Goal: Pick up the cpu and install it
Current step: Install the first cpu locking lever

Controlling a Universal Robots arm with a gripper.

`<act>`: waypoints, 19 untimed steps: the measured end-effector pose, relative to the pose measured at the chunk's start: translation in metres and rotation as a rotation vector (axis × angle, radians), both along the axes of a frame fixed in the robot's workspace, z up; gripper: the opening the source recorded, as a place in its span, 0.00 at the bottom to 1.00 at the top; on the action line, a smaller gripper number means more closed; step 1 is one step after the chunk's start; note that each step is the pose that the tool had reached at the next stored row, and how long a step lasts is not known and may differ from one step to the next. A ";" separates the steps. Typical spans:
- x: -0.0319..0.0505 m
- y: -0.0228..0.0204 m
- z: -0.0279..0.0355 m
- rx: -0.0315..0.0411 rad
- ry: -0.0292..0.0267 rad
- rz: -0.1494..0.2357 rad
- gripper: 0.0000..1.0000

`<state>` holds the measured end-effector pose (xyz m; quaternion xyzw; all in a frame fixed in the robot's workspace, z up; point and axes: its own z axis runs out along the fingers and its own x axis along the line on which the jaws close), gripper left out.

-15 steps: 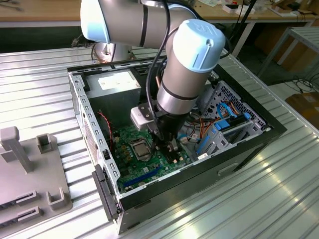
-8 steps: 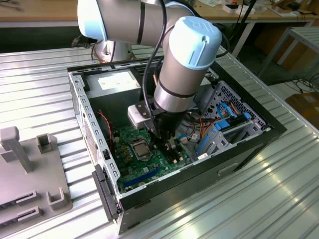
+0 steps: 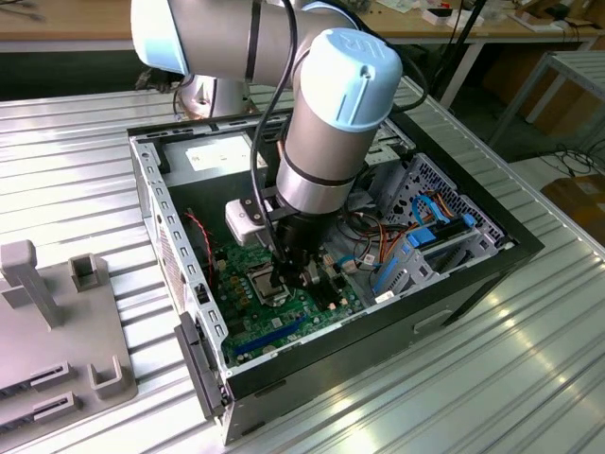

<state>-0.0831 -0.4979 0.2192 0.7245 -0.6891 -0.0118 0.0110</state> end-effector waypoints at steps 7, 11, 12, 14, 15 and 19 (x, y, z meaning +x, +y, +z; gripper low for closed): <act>0.0000 -0.0002 0.0000 0.0050 0.0000 0.000 0.11; 0.0000 -0.0003 0.0000 0.0080 0.0001 0.000 0.11; 0.0000 -0.0003 0.0000 0.0086 0.0000 0.000 0.11; 0.0000 -0.0004 0.0000 0.0099 0.0000 0.000 0.11; 0.0000 -0.0004 0.0000 0.0111 0.0001 0.000 0.11; 0.0000 -0.0005 0.0000 0.0147 0.0000 0.000 0.11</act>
